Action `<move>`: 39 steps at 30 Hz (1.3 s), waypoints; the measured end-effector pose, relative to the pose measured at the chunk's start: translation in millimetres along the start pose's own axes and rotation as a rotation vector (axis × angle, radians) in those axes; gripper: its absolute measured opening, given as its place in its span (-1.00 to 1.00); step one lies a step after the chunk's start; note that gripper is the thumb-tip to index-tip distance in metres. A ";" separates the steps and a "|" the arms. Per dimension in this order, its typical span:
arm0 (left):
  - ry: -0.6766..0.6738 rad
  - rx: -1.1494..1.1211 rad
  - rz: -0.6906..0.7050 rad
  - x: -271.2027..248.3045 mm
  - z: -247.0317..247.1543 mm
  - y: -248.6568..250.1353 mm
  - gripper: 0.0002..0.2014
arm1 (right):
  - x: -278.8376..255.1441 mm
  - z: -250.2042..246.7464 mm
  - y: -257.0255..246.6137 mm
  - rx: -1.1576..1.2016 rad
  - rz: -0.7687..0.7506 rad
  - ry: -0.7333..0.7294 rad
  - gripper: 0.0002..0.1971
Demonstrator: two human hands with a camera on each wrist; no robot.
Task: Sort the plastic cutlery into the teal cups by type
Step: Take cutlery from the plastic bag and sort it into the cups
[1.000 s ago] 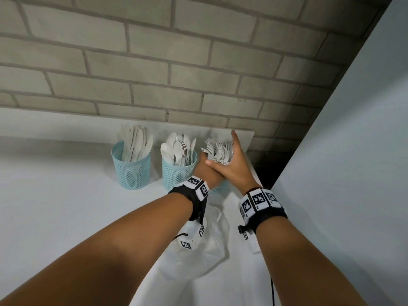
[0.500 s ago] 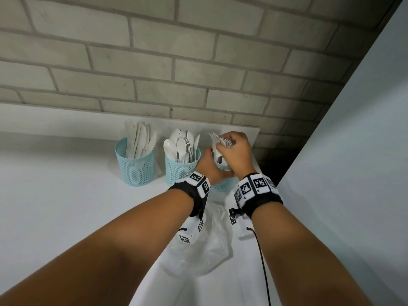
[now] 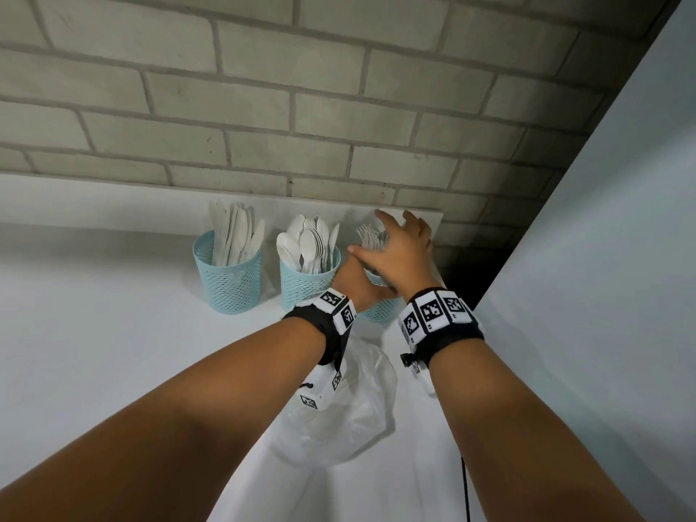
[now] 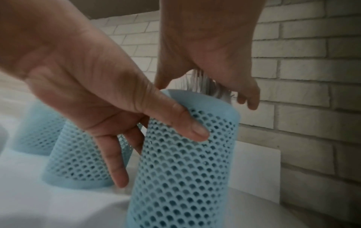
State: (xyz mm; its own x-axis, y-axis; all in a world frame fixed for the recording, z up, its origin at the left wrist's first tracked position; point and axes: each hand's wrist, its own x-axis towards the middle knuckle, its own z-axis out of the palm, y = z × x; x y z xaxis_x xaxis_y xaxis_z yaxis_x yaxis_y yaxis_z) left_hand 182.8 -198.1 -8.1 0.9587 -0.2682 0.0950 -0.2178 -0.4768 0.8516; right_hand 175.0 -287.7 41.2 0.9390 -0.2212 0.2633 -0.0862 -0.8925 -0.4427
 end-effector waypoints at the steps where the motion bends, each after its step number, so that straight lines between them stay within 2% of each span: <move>1: -0.008 -0.020 -0.024 -0.2 -0.3 -1.0 -0.13 | 2.6 1.2 -1.2 0.000 0.025 0.018 -0.19; 3: 0.002 -0.038 -0.034 0.6 -0.8 -3.4 0.01 | 6.1 5.3 -2.9 0.020 -0.004 0.051 -0.34; 6: 0.023 -0.043 -0.004 0.8 -0.1 -3.9 -0.04 | 8.3 10.1 -4.8 0.074 -0.105 0.117 -0.63; 8: 0.020 -0.068 -0.004 1.3 -0.2 -4.2 -0.10 | 11.5 9.8 -3.5 0.110 -0.046 0.148 -0.57; 10: 0.012 -0.117 0.004 0.7 -0.3 -4.4 -0.05 | 15.1 8.1 -2.0 0.124 0.024 0.074 -0.34; 12: -0.001 -0.137 0.012 0.7 -0.6 -4.3 0.05 | 18.5 8.1 -2.7 0.097 0.025 -0.016 -0.21; 14: 0.002 -0.087 -0.006 1.3 0.4 -4.2 0.06 | 20.5 10.8 -3.5 0.066 0.006 -0.063 -0.27; 16: 0.015 -0.070 -0.017 1.0 1.1 -3.6 -0.04 | 20.1 11.7 -3.4 0.102 0.015 -0.059 -0.43; 18: 0.025 -0.071 -0.020 0.3 1.1 -2.7 -0.15 | 16.8 11.7 -4.1 0.114 -0.002 -0.010 -0.59; 21: 0.018 -0.056 -0.015 -0.4 -0.4 -1.4 -0.21 | 9.7 13.1 -5.9 0.123 -0.081 0.057 -0.70; 26: 0.016 -0.052 -0.035 -2.0 -1.5 -1.5 -0.04 | 10.8 -3.5 -3.6 0.273 -0.066 0.270 -0.81; 29: 0.027 -0.012 -0.052 -0.9 -0.1 -2.4 0.00 | 12.9 -9.1 -3.1 0.224 -0.081 0.334 -0.79; 31: 0.023 -0.018 -0.052 -1.8 -0.8 -1.4 -0.02 | 11.7 -7.7 -3.0 0.111 -0.076 0.283 -0.76; 35: 0.020 -0.030 -0.015 -3.5 -2.1 -0.2 -0.07 | 6.2 -5.3 -2.3 0.043 -0.045 0.052 -0.47; 37: 0.032 -0.020 0.000 -3.2 -1.7 -0.6 -0.08 | 7.3 -2.1 -0.3 -0.026 -0.094 -0.017 -0.49; 39: 0.023 -0.042 -0.011 -2.3 -0.7 -2.2 -0.10 | 10.1 0.0 2.3 -0.074 -0.079 0.033 -0.59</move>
State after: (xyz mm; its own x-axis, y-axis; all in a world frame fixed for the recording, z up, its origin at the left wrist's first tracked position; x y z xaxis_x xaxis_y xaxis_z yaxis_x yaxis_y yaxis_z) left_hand 181.2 -195.8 -9.9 0.9651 -0.2433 0.0971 -0.1997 -0.4435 0.8737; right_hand 184.2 -291.9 42.8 0.9326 -0.1603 0.3232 -0.0373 -0.9339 -0.3554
